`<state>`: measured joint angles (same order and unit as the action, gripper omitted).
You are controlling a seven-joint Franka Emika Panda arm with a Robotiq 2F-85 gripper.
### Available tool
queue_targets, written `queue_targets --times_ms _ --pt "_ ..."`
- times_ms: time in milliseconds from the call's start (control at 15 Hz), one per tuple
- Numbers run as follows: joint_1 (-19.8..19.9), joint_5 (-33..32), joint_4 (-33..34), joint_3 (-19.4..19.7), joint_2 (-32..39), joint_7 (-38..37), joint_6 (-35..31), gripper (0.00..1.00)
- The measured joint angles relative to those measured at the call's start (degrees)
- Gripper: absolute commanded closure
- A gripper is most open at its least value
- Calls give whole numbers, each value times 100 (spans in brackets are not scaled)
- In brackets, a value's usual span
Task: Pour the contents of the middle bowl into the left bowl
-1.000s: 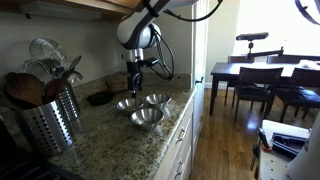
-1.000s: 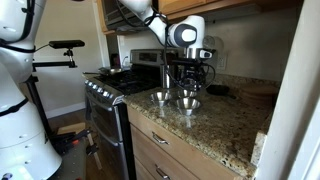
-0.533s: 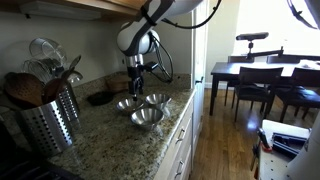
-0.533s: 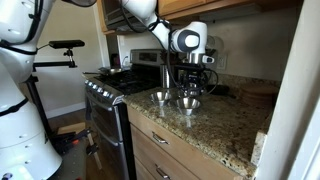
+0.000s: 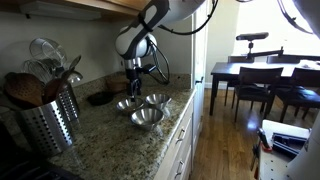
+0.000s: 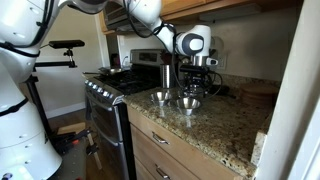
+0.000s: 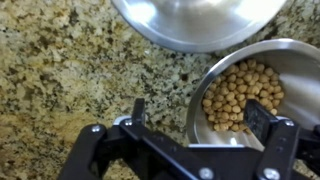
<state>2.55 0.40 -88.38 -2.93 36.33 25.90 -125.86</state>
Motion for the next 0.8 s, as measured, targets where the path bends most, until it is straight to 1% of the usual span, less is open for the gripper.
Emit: queue_targets --times_ms 333,400,467,533,600,667,733,800 --pt "0 0 301 0 180 -17 0 0" --pt "0 0 334 0 212 -18 0 8" --pt "-1 0 355 -1 232 -19 0 8" --pt "-2 0 375 -1 249 -19 0 12" --pt "-2 0 396 -1 267 -21 0 10" --pt "-2 0 416 -2 287 -21 0 15" --pt "-2 0 438 -2 307 -21 0 16" --pt "-2 0 448 -2 324 -21 0 14"
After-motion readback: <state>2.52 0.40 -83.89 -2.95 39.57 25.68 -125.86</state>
